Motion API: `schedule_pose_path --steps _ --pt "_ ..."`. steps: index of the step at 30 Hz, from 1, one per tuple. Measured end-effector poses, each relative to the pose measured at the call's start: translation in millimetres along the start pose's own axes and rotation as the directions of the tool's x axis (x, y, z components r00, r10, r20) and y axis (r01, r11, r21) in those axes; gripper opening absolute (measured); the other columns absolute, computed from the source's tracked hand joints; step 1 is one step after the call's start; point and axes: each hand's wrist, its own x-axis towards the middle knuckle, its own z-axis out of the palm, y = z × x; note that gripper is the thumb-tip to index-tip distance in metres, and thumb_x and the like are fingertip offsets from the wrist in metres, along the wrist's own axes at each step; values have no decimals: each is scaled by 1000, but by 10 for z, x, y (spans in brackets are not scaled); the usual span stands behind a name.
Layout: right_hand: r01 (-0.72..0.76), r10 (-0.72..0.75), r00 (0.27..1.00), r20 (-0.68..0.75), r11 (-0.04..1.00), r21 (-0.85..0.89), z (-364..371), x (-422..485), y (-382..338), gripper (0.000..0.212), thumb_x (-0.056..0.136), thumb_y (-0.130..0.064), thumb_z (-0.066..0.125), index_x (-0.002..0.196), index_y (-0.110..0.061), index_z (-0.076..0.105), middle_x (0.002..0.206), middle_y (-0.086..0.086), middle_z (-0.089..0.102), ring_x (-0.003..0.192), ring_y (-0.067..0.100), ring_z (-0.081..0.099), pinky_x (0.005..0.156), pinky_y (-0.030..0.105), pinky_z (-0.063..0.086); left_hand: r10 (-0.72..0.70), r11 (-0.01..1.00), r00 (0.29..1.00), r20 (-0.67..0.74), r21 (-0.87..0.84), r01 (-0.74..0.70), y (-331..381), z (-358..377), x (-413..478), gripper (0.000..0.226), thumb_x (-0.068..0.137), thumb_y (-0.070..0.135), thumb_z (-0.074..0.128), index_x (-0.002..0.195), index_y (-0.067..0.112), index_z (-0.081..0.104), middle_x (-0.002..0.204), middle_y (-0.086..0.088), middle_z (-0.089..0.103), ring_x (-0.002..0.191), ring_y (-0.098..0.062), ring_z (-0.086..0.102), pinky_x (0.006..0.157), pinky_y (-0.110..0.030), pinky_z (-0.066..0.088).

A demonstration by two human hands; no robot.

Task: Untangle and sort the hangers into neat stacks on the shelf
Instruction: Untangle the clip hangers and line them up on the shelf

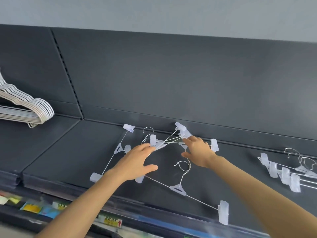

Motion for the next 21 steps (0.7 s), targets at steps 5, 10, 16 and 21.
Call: schedule_pose_path --steps 5,10,16,21 --pt "-15 13 999 -33 998 -68 -36 62 31 26 89 -37 56 101 -14 56 100 4 44 97 27 46 83 37 35 -45 999 998 45 -10 46 -26 26 -6 67 88 53 56 145 30 31 154 16 19 138 -7 26 108 -34 35" --pt "95 -77 983 -167 990 106 -327 -83 26 16 95 -24 51 107 -15 46 87 -1 49 79 29 51 62 32 39 -59 998 997 53 -2 60 -42 25 33 67 88 54 55 146 30 31 155 14 18 141 -7 23 110 -34 32" --pt "127 -129 962 -241 992 -25 -391 -371 112 6 97 -22 46 100 -26 42 82 8 58 68 30 46 59 35 40 -8 1000 1000 12 18 8 89 47 84 62 89 50 57 143 32 35 154 15 21 139 -6 25 107 -33 34" --pt "23 52 970 -239 953 301 -284 -514 300 32 97 -18 42 67 -11 37 63 5 42 62 21 31 56 33 30 94 994 993 72 54 -98 234 127 110 51 86 46 62 134 36 49 151 15 26 137 -5 27 110 -28 28"
